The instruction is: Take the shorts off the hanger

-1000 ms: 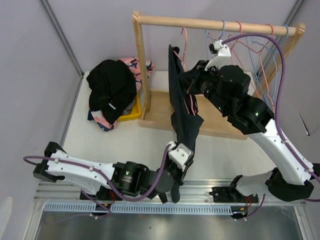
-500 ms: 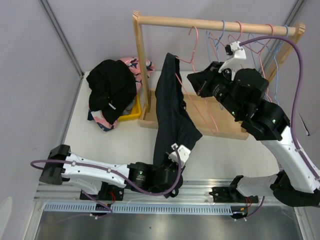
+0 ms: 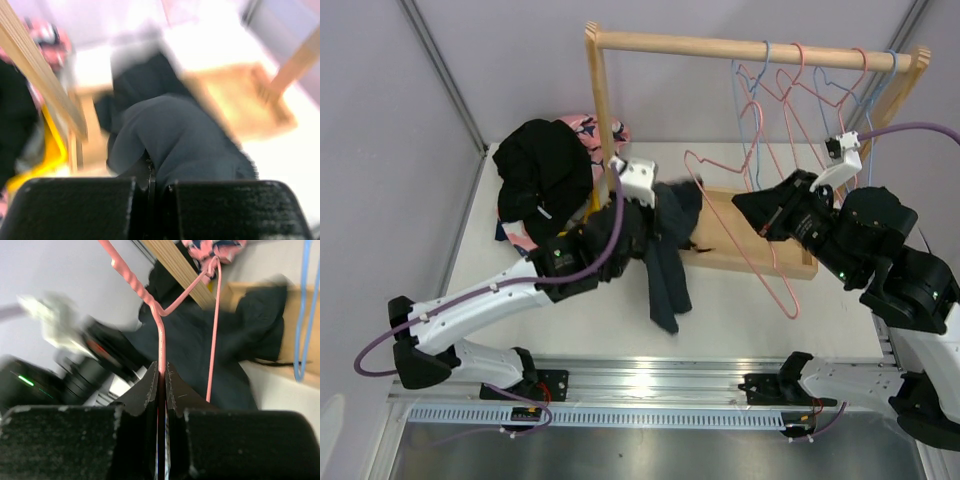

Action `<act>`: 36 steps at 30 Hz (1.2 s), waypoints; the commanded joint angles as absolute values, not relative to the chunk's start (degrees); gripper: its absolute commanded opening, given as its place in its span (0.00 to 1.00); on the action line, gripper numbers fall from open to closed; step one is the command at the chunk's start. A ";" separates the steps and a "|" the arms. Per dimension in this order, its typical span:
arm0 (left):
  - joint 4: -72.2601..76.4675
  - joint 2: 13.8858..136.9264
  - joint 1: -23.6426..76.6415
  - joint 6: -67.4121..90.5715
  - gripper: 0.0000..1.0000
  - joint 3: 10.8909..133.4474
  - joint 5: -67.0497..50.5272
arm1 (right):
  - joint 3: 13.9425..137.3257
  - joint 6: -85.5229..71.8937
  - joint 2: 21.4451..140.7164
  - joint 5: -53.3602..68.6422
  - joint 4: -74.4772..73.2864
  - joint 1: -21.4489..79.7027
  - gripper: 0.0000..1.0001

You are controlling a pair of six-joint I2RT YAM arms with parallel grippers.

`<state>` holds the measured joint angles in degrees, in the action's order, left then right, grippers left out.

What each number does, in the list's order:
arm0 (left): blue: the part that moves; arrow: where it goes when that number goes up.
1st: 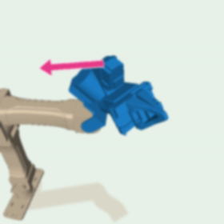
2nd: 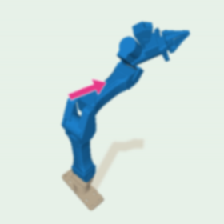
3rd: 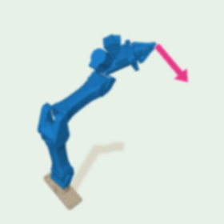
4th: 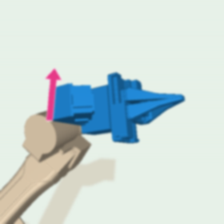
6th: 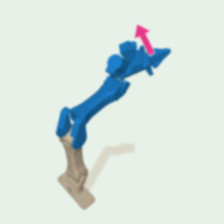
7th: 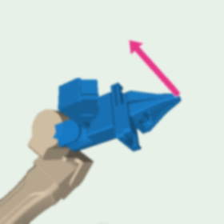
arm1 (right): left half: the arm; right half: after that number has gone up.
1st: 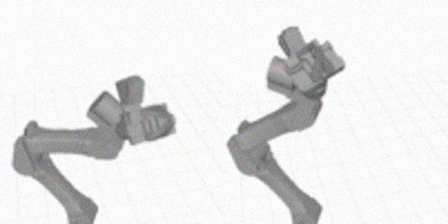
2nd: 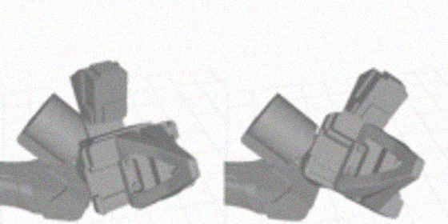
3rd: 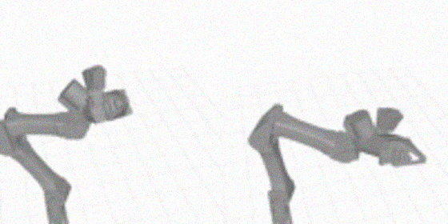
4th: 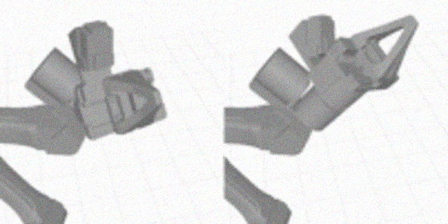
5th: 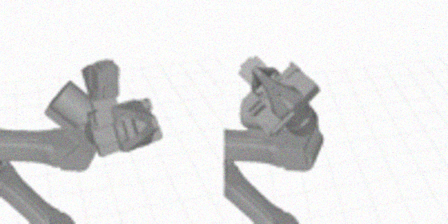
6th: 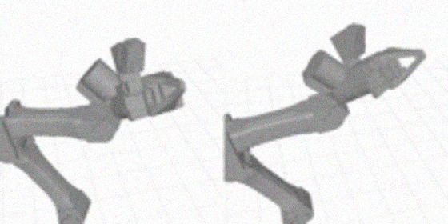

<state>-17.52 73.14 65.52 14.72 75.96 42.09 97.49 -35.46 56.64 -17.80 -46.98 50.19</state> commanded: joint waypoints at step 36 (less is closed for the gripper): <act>-42.27 50.17 69.62 14.25 0.00 77.95 56.34 | 102.15 -32.17 75.97 -8.62 -32.08 32.26 0.00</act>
<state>-44.34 49.41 71.29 20.29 71.24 51.29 107.31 -30.39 82.85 -10.72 -33.82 32.27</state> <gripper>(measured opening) 0.015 0.084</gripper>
